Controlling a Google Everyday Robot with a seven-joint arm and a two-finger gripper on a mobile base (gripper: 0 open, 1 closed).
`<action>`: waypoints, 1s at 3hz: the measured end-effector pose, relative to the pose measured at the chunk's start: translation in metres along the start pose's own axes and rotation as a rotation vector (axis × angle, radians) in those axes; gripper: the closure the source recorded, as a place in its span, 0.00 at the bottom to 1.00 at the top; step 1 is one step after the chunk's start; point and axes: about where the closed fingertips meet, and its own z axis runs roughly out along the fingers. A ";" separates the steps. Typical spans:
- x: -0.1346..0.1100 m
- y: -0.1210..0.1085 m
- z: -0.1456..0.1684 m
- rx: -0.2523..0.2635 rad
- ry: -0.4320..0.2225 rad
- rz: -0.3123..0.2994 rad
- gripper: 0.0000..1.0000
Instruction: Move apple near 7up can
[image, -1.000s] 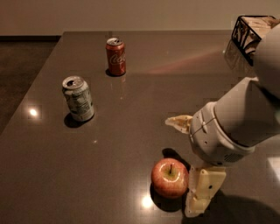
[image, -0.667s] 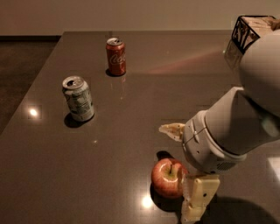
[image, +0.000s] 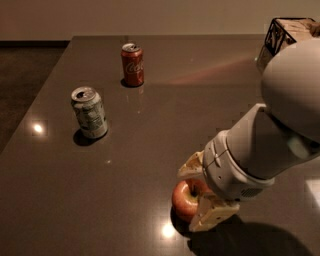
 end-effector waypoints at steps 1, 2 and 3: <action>0.000 -0.008 -0.003 -0.011 0.004 0.036 0.64; -0.011 -0.036 -0.016 0.018 0.008 0.086 0.85; -0.030 -0.075 -0.025 0.077 0.010 0.149 1.00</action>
Offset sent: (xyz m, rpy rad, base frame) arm 0.0691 0.0202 0.0545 0.0114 0.0082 -0.1815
